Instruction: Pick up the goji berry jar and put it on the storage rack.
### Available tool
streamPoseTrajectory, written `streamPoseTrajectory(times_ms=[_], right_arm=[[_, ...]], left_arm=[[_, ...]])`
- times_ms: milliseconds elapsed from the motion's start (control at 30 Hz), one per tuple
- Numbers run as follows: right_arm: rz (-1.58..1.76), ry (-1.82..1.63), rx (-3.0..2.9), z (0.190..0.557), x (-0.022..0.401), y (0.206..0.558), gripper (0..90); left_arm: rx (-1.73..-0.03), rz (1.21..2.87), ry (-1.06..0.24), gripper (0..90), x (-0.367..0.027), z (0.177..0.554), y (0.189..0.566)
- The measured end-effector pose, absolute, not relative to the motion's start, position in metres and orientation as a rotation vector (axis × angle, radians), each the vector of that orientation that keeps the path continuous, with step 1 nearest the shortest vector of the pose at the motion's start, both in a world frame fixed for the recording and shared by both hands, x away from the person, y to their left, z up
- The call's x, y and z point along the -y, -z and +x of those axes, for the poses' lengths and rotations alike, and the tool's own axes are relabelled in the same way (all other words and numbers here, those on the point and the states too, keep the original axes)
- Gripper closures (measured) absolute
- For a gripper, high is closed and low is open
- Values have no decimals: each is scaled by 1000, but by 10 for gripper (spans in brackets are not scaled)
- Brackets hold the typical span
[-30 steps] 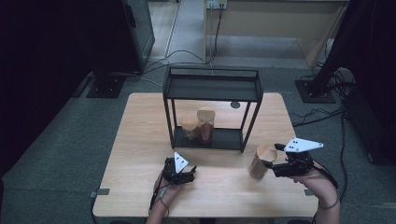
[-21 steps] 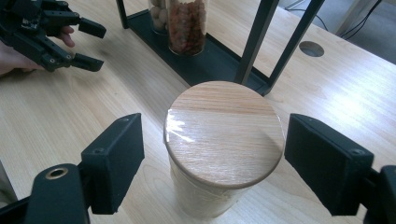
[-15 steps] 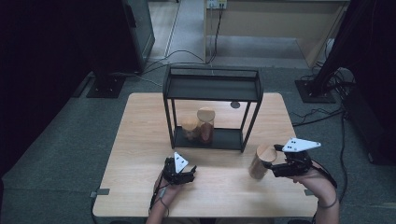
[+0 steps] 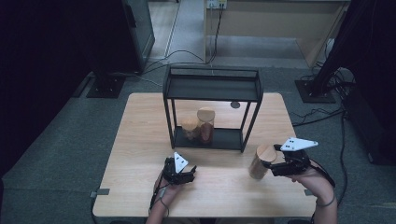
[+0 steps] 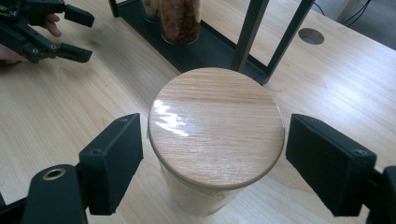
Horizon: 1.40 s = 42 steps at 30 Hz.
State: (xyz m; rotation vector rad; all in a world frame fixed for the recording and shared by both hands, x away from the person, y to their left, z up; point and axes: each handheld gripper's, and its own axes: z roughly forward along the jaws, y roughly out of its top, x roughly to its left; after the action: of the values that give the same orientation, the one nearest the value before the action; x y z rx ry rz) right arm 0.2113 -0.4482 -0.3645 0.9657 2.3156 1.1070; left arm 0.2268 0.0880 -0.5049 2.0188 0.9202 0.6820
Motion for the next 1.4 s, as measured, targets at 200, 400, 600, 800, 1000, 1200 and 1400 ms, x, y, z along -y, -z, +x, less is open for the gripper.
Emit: streamPoseTrajectory(times_ms=[200,400,600,800,1000,1200,1400], right_arm=[[970,-1104,-2321,215,447,368,183],[973,-1097,-2343,221,444,371,179],[980,-1079,-2357,226,439,374,177],[987,-1063,-2373,232,436,378,177],[999,-1056,-2385,236,433,381,177],[1011,-1047,-2398,240,433,383,177],[1020,-1044,-2402,242,434,386,178]], left_arm=[[-920,2019,-682,217,-88,227,505],[-920,2018,-682,217,-88,227,505],[-921,2016,-682,217,-88,227,505],[-921,2013,-682,217,-89,226,505],[-921,2011,-681,217,-89,226,506],[-923,2010,-679,217,-89,226,506],[-923,2009,-679,217,-89,226,506]])
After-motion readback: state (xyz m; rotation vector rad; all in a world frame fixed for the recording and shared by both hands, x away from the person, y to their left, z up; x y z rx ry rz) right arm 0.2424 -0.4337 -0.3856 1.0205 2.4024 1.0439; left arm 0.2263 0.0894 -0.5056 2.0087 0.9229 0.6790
